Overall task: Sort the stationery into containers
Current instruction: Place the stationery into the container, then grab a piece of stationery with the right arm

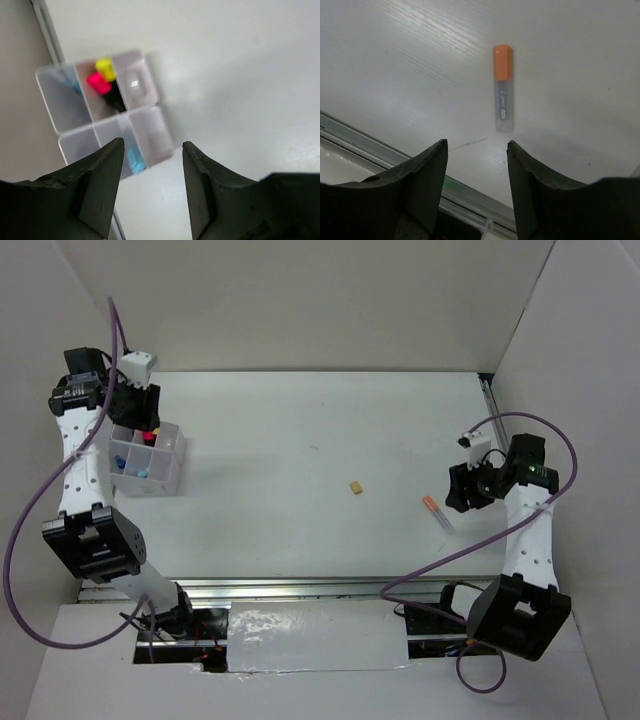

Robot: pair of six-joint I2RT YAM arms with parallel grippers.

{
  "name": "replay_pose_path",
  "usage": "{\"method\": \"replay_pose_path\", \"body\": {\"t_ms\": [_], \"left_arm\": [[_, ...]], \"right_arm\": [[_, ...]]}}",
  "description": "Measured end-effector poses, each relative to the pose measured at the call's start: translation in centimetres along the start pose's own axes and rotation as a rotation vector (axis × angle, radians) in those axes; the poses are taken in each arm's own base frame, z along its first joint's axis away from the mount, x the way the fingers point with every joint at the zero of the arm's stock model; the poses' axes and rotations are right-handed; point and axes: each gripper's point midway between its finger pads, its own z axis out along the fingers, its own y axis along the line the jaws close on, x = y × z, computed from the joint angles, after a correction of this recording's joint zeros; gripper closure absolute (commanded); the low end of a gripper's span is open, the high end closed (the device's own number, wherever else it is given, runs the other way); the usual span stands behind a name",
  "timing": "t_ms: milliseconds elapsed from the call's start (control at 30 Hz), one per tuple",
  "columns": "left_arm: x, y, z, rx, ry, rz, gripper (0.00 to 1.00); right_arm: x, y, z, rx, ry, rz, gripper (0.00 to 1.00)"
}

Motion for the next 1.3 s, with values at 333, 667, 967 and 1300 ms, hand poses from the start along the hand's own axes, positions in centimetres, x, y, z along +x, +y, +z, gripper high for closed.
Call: {"method": "replay_pose_path", "body": {"t_ms": [333,667,967,1300], "left_arm": [[-5.8,-17.7,-6.8,0.218,-0.321,0.347,0.25],[-4.4,-20.1,-5.7,0.246,-0.292,0.33,0.23],[-3.9,-21.0,-5.2,0.265,-0.279,0.331,0.23],[-3.6,-21.1,-5.3,0.259,-0.302,0.309,0.23]], "right_arm": [[5.2,-2.7,2.7,0.04,0.238,0.056,0.44],[5.7,-2.9,7.7,0.062,0.408,-0.027,0.42],[7.5,-3.7,11.4,0.058,0.518,-0.031,0.44],[7.2,-4.1,13.0,0.091,0.526,-0.096,0.75]]}}
